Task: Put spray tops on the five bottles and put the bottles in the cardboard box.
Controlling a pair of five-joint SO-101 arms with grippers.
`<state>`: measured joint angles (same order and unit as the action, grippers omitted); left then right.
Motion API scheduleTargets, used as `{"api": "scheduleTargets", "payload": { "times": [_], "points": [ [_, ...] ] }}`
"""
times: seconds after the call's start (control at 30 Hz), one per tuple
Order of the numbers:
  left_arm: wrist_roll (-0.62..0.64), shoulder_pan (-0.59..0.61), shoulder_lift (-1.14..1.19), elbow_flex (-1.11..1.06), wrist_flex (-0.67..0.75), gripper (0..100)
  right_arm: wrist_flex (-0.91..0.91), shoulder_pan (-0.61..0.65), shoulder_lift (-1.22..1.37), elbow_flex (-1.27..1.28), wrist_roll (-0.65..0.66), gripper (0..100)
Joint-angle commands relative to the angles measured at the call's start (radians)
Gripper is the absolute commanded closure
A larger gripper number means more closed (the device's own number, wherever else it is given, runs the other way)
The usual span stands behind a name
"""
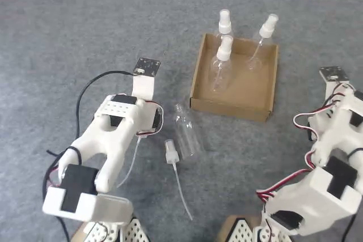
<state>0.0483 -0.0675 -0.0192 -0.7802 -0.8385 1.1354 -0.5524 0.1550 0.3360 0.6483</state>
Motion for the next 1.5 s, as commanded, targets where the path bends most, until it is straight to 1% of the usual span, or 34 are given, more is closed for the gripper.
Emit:
{"api": "scheduleTargets", "payload": {
  "times": [0.0, 0.23, 0.37, 0.43, 0.5, 0.57, 0.7, 0.8, 1.0, 1.33, 1.4, 1.47],
  "points": [
    [0.003, 0.003, -0.112, 0.013, -0.032, 99, -0.002, 0.002, -0.028, -0.034, -0.003, 73.1],
    [0.005, 0.003, -0.385, -0.131, -0.037, 99, 0.002, 0.018, -0.031, -0.055, -0.008, 73.1],
    [0.005, 0.002, -0.470, -0.171, -0.034, 98, 0.110, 0.044, -0.030, -0.143, -0.002, 72.8],
    [0.005, 0.002, -0.471, -0.173, -0.034, 98, 0.180, 0.062, -0.024, -0.186, 0.020, 72.7],
    [0.005, 0.002, -0.471, -0.174, -0.034, 98, 0.231, 0.071, -0.025, -0.204, 0.089, 72.7],
    [0.003, 0.002, -0.471, -0.174, -0.034, 98, 0.246, 0.071, -0.025, -0.204, 0.140, 72.7],
    [0.003, 0.002, -0.471, -0.174, -0.034, 98, 0.245, 0.064, -0.016, -0.198, 0.180, 72.7],
    [0.003, 0.002, -0.471, -0.174, -0.034, 98, 0.240, 0.059, -0.016, -0.199, 0.189, 72.7],
    [0.003, 0.002, -0.471, -0.176, -0.034, 98, 0.171, 0.021, 0.015, -0.203, 0.189, 72.7],
    [0.003, 0.002, -0.471, -0.176, -0.034, 98, 0.127, 0.019, 0.067, -0.203, 0.184, 73.2],
    [0.003, 0.002, -0.471, -0.176, -0.034, 98, 0.128, 0.019, 0.068, -0.199, 0.184, 75.9],
    [0.003, 0.002, -0.471, -0.176, -0.034, 98, 0.128, 0.019, 0.068, -0.198, 0.183, 82.1]
  ]
}}
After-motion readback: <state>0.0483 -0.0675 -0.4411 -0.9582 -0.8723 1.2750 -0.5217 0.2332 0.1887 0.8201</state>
